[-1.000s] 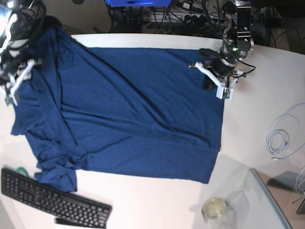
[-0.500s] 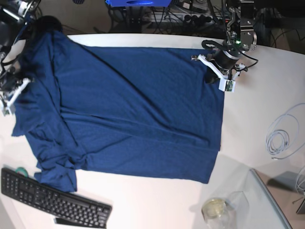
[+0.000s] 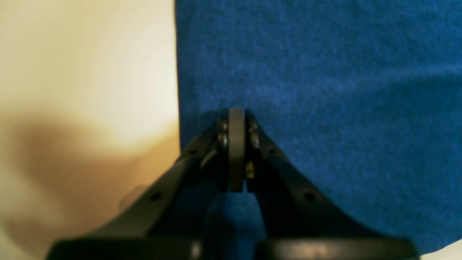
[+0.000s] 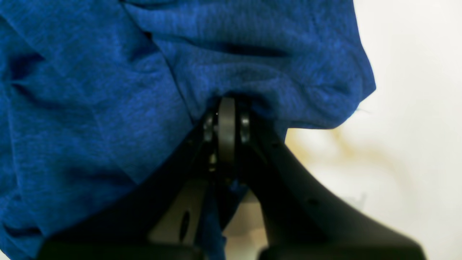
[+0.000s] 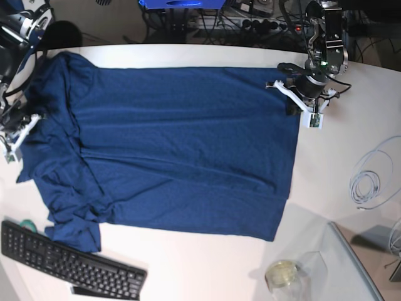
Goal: Layout the t-shirt on the table in an organized manner, then fold the t-shirt properly
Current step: 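Pull the shirt edges apart with both grippers to straighten it, then reach the right gripper across the shirt body toward its middle, then pinch the shirt body with the right gripper and drag it outward, then release the fabric and lift the right gripper away from the shirt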
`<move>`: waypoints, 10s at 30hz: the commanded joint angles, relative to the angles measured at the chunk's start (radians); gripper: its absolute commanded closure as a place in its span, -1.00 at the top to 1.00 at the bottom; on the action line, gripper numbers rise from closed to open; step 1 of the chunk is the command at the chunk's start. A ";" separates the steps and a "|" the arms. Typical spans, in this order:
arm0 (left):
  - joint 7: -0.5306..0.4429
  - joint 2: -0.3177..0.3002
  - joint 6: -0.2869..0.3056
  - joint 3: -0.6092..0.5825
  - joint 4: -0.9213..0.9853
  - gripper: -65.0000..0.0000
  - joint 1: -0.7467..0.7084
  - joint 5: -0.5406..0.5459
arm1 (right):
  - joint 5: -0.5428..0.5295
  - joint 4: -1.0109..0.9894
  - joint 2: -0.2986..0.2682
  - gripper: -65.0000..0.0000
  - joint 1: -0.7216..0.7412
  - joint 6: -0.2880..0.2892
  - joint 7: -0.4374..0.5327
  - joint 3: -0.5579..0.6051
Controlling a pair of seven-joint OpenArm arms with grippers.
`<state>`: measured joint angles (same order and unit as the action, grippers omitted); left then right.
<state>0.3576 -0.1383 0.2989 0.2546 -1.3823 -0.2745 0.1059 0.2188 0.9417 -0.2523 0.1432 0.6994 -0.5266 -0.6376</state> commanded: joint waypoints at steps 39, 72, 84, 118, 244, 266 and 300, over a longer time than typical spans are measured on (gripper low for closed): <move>0.108 0.015 0.009 0.274 -0.228 -1.00 -0.088 0.008 | 0.020 0.150 0.110 -0.03 0.184 -0.001 -0.068 0.213; 0.107 0.015 0.009 0.277 -0.230 -1.00 -0.127 0.008 | 0.023 -0.283 0.031 -1.00 0.364 -0.001 0.125 0.212; 0.107 0.015 0.009 0.277 -0.230 -1.00 -0.121 0.008 | 0.020 0.250 0.175 -1.00 0.250 -0.001 -0.155 0.213; 0.108 0.009 0.009 0.277 -0.228 -1.00 -0.122 0.005 | 0.020 0.280 0.364 -0.09 0.184 -0.001 -0.120 0.579; 0.114 -0.013 0.009 0.326 -0.230 -1.00 -0.127 0.004 | -0.134 0.244 0.396 -1.00 0.230 -0.149 0.007 0.869; 0.114 -0.014 0.009 0.328 -0.331 -1.00 -0.214 0.001 | -0.261 0.211 0.399 -1.00 0.252 -0.149 0.009 0.988; 0.107 0.033 0.009 0.355 -0.217 0.90 -0.323 0.478 | -0.290 0.790 0.377 0.22 -0.296 -0.001 0.001 0.063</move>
<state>0.4839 -0.1013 0.2981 0.6106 -1.5841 -0.5991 0.5636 -0.0498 1.7134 0.1238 -0.1665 0.6853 -0.5575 -0.5827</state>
